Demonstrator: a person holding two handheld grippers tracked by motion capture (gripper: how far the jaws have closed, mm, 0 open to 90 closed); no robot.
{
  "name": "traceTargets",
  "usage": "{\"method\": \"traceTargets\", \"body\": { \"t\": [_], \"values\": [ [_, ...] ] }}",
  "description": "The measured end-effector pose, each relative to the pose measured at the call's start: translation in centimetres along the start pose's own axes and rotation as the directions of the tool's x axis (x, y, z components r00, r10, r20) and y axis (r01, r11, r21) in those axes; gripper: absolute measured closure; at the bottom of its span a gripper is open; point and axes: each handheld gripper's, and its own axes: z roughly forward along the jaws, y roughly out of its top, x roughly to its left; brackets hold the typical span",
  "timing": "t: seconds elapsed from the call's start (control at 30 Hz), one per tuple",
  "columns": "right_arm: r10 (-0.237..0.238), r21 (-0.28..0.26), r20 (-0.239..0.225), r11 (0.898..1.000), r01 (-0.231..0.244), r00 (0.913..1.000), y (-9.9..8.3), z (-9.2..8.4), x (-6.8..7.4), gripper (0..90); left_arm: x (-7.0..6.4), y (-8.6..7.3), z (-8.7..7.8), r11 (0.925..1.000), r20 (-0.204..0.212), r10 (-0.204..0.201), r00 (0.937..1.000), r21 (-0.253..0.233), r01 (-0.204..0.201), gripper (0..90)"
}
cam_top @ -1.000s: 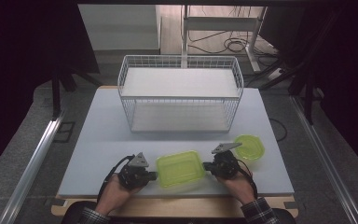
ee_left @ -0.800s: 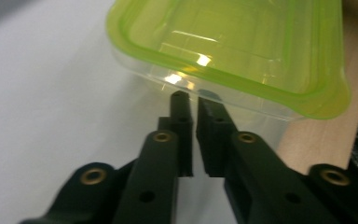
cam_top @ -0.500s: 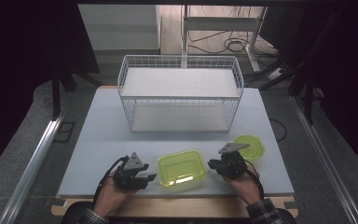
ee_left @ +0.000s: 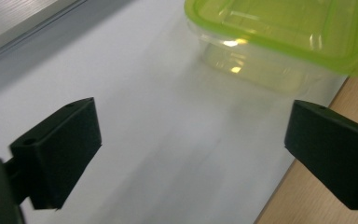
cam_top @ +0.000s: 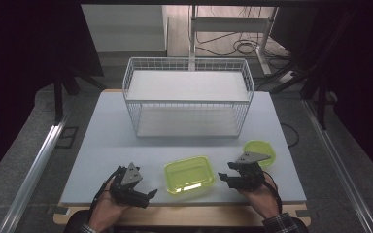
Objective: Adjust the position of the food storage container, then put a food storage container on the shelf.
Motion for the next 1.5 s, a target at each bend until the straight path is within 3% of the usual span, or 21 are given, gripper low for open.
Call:
{"method": "traceTargets", "body": {
  "t": [0.17,0.33,0.63,0.8,0.93,1.07,1.4,1.5],
  "values": [
    [-0.008,0.02,-0.005,1.0,0.008,1.0,-0.5,0.2,0.0,27.2,0.1,-0.5,-0.2,1.0,-0.019,-0.004,0.9998,0.002,0.004,0.5],
    [0.016,0.002,-0.023,1.0,-0.016,0.9996,-0.6,0.3,-0.1,20.9,0.3,-0.6,-0.4,0.9998,-0.018,-0.01,0.9998,-0.018,0.009,0.6],
    [0.034,-0.012,-0.061,0.999,-0.035,0.9976,-0.5,0.7,0.0,12.5,0.3,-0.7,0.0,0.9996,-0.036,0.022,0.9991,-0.014,-0.022,0.7],
    [0.074,-0.014,-0.083,0.997,-0.075,0.9938,-0.1,0.8,-0.2,9.3,0.1,-0.8,0.3,0.9992,-0.049,0.039,0.998,0.009,-0.039,1.1],
    [0.137,-0.005,-0.102,0.99,-0.138,0.9853,0.2,1.0,-0.4,4.4,0.0,-0.8,0.4,0.9986,-0.053,0.052,0.9972,0.017,-0.051,1.1],
    [0.178,0.018,-0.116,0.984,-0.177,0.9771,0.6,1.1,-0.6,7.8,0.1,-0.8,0.3,0.9987,-0.055,0.05,0.9973,0.012,-0.049,1.3],
    [0.244,0.047,-0.207,0.97,-0.24,0.9475,1.8,2.1,-0.9,35.9,0.1,-0.8,0.4,0.9984,-0.06,0.056,0.9967,0.016,-0.055,1.4],
    [0.257,0.075,-0.212,0.966,-0.246,0.9429,2.2,2.7,-1.0,42.0,0.1,-0.8,0.4,0.9982,-0.061,0.058,0.9965,0.02,-0.057,1.5]
  ]
}}
